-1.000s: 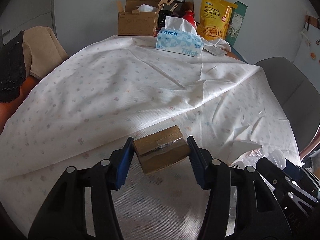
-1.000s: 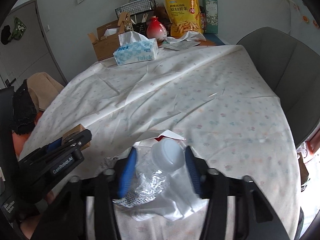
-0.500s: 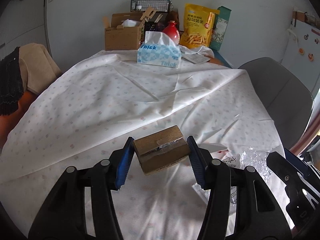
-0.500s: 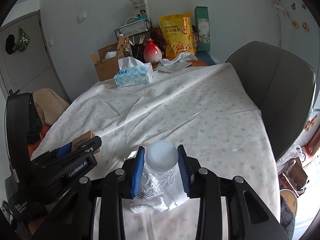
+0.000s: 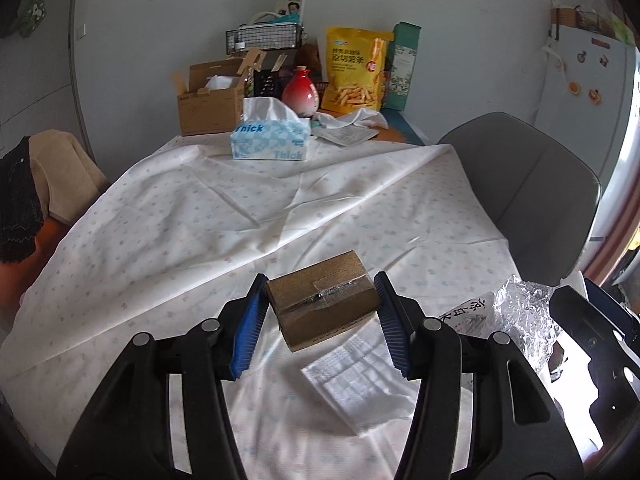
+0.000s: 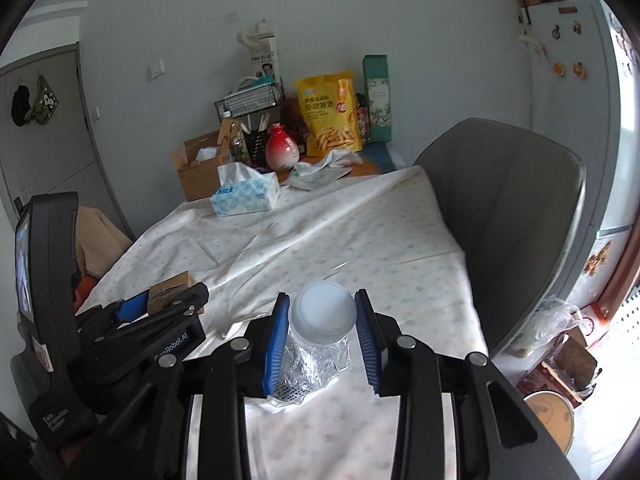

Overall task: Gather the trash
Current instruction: 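Carry the cardboard box and bottle in both tools over the beige bucket, then open the right tool to drop the plastic bottle into the bucket, then open the left tool to drop the cardboard box into the bucket, then move both tools back over the table toward the white paper pieces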

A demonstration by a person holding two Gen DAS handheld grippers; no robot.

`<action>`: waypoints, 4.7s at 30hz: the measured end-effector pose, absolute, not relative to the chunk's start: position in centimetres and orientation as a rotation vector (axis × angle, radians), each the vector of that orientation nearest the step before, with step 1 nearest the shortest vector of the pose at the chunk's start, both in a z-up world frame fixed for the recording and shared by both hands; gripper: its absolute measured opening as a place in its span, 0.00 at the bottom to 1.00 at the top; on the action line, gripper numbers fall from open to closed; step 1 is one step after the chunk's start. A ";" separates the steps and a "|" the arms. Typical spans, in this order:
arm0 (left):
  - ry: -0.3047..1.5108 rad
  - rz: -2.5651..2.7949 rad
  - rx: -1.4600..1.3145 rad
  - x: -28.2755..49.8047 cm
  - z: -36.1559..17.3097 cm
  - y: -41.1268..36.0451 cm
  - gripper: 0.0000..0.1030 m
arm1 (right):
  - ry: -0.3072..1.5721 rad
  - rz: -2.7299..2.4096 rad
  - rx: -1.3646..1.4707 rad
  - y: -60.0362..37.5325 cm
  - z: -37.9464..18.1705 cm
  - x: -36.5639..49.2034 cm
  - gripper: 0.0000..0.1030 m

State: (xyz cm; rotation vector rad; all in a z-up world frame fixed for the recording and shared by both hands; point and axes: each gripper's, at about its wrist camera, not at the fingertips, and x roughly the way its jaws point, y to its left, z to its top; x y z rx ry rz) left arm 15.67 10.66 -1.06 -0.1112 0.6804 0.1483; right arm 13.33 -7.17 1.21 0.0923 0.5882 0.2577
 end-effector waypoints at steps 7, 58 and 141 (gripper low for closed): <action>0.644 0.085 -0.079 15.5 0.5 7.0 0.53 | 0.567 0.162 0.117 -11.1 2.4 12.6 0.32; 0.738 -0.442 0.206 17.8 -4.0 -27.5 0.52 | 0.647 -0.445 0.360 -45.1 -4.6 7.1 0.32; 0.655 -0.234 -0.007 14.2 0.6 -9.6 0.93 | 0.585 -0.321 0.288 -32.3 0.1 4.8 0.93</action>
